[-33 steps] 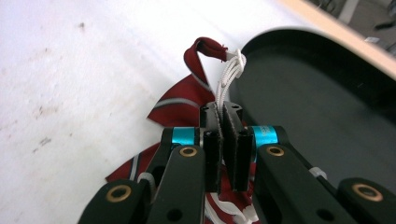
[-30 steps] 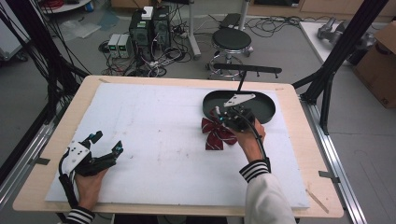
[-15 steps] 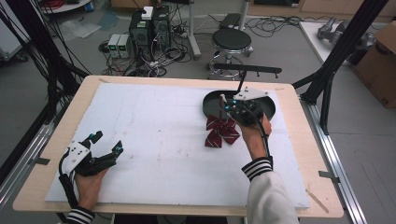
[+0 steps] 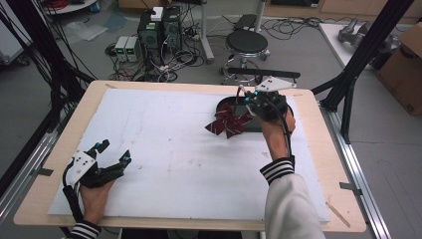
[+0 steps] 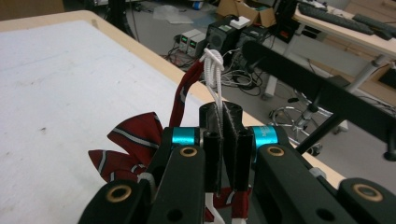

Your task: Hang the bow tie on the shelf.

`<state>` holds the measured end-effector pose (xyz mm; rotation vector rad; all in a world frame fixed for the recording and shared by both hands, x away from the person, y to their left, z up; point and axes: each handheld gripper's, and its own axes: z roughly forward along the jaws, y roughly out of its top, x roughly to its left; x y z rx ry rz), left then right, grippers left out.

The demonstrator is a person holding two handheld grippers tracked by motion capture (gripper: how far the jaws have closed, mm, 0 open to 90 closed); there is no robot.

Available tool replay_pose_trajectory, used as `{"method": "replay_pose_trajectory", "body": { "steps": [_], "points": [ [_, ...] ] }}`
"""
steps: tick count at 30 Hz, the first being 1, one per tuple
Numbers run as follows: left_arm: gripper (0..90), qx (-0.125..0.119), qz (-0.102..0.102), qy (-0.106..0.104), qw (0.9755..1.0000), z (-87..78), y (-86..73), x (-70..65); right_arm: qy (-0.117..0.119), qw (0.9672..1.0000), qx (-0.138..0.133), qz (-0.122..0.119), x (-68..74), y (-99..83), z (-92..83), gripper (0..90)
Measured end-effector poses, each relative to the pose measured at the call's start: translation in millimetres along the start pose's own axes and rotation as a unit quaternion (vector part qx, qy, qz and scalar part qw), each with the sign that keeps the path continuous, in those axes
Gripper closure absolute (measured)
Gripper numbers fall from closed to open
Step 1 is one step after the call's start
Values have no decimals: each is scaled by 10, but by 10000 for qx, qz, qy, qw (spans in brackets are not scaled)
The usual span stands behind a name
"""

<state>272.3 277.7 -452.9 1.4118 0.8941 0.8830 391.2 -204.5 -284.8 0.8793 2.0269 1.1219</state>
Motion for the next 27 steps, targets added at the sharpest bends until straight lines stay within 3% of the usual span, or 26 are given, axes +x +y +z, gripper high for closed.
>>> {"method": "replay_pose_trajectory", "body": {
  "steps": [27],
  "points": [
    [167,-6,-26,0,10000,1,0,2,-409,9985,-66,359,-563,191,276,868]
  ]
}}
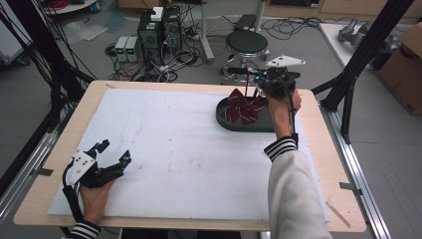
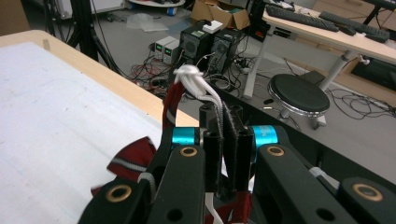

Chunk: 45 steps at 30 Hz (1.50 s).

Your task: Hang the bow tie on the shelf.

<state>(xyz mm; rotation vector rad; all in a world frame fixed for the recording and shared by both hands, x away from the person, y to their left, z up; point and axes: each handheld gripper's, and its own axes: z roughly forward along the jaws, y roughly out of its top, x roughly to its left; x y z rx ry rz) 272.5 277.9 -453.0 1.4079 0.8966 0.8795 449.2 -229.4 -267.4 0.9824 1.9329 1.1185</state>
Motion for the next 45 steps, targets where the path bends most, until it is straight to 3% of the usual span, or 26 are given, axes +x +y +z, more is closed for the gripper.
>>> {"method": "replay_pose_trajectory", "body": {
  "steps": [7,13,21,28,45],
  "points": [
    [167,-2,3,1,10000,0,0,-2,-82,10000,-53,13,-88,62,82,868],
    [167,1,10,1,10000,0,0,-1,-147,9997,-10,175,-174,53,170,868],
    [167,14,20,1,10000,-2,1,-1,-265,9995,154,24,-239,80,342,868],
    [167,4,30,9,10000,-1,0,-4,-314,9991,270,98,-315,-5,461,868],
    [167,0,46,14,10000,-1,0,-9,-334,9980,480,238,-413,-102,482,854]
  ]
}}
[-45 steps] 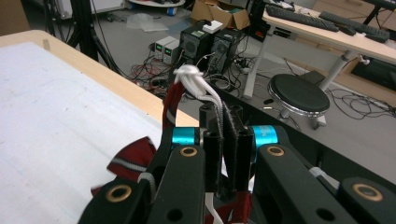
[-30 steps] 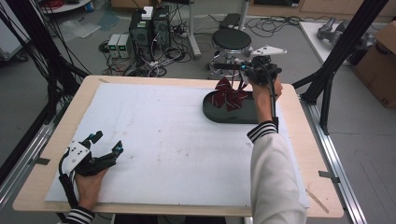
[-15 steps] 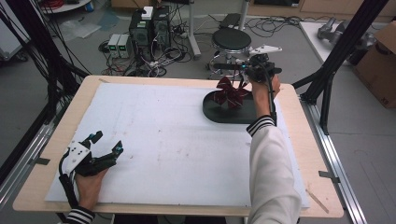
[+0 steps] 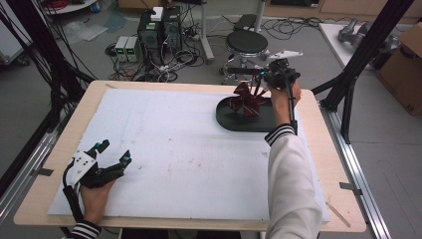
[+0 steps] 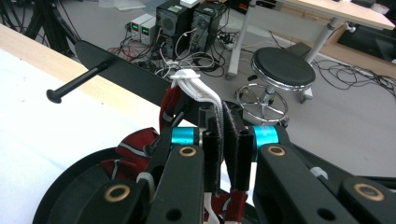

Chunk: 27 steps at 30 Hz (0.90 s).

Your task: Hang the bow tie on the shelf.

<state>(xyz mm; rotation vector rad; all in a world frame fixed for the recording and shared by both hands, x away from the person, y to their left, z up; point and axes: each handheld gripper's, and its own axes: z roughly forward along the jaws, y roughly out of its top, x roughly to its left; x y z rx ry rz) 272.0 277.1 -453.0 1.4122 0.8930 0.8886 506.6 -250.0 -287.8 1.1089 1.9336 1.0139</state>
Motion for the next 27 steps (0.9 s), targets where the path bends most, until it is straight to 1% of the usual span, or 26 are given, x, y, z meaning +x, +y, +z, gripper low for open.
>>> {"method": "replay_pose_trajectory", "body": {
  "steps": [4,8,10,14,17,23,25,27],
  "points": [
    [167,-1,-2,-1,10000,0,0,0,-30,10000,78,-40,0,-7,-1,833],
    [167,0,5,0,10000,0,0,-1,-39,9999,90,-52,1,-9,-8,804],
    [167,0,3,-1,10000,0,1,-1,-61,9998,161,-117,1,-14,-6,790],
    [167,1,5,-5,10000,0,0,-2,-37,9997,214,-146,-7,-30,-12,765],
    [167,2,9,-2,10000,0,1,-2,2,9995,269,-140,-13,-45,-16,723],
    [167,15,35,-2,10000,-2,1,-4,27,9992,331,-203,-12,-99,-34,685],
    [167,11,39,3,10000,-3,1,-5,35,9990,395,-201,-16,-112,-33,670],
    [167,1,43,6,10000,-2,0,-5,33,9991,379,-203,-20,-119,-41,669]
  ]
}}
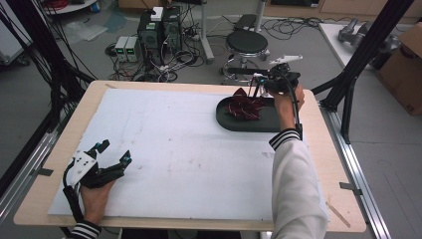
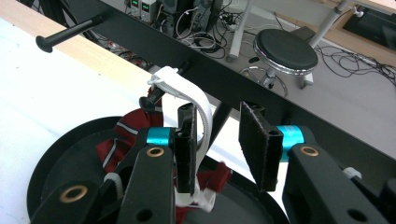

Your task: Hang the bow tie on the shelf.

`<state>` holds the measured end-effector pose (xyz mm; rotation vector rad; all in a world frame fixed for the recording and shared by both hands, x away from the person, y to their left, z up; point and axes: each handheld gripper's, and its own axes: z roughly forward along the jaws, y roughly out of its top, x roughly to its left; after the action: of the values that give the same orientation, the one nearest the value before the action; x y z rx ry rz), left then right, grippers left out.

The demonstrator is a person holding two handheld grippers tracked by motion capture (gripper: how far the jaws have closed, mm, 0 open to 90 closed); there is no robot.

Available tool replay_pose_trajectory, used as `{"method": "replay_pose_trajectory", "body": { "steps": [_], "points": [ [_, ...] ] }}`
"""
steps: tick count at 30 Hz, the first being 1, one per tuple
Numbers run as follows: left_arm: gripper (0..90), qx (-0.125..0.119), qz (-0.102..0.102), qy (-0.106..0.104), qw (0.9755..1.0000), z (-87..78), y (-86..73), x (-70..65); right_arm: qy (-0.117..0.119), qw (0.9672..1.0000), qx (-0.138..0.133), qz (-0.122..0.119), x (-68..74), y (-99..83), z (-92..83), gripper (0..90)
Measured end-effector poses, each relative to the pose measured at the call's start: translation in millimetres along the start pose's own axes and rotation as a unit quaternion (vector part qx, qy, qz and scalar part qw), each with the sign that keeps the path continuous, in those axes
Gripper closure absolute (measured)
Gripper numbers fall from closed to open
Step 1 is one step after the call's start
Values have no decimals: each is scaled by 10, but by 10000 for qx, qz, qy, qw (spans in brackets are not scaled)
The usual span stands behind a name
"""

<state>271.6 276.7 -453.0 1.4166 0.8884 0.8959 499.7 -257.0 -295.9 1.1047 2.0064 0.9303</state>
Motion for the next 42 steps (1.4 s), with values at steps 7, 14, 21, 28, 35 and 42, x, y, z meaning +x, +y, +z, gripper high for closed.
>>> {"method": "replay_pose_trajectory", "body": {
  "steps": [7,14,21,28,35,42],
  "points": [
    [168,-15,5,4,10000,-4,-1,-2,-24,10000,-24,-79,24,-67,11,635],
    [168,-14,3,5,10000,-3,-1,-3,31,9998,-86,-175,46,-72,-2,608],
    [168,-16,13,7,10000,-5,-1,-3,109,9995,-60,-277,108,-66,-16,589],
    [168,-24,15,8,10000,-7,-1,-3,122,9992,-95,-376,144,-35,-77,579],
    [168,-32,13,6,10000,-8,-2,-4,108,9992,-79,-368,162,-19,-185,566],
    [168,-41,-18,21,10000,-6,-2,-3,204,9985,-211,-455,202,9,-385,550]
  ]
}}
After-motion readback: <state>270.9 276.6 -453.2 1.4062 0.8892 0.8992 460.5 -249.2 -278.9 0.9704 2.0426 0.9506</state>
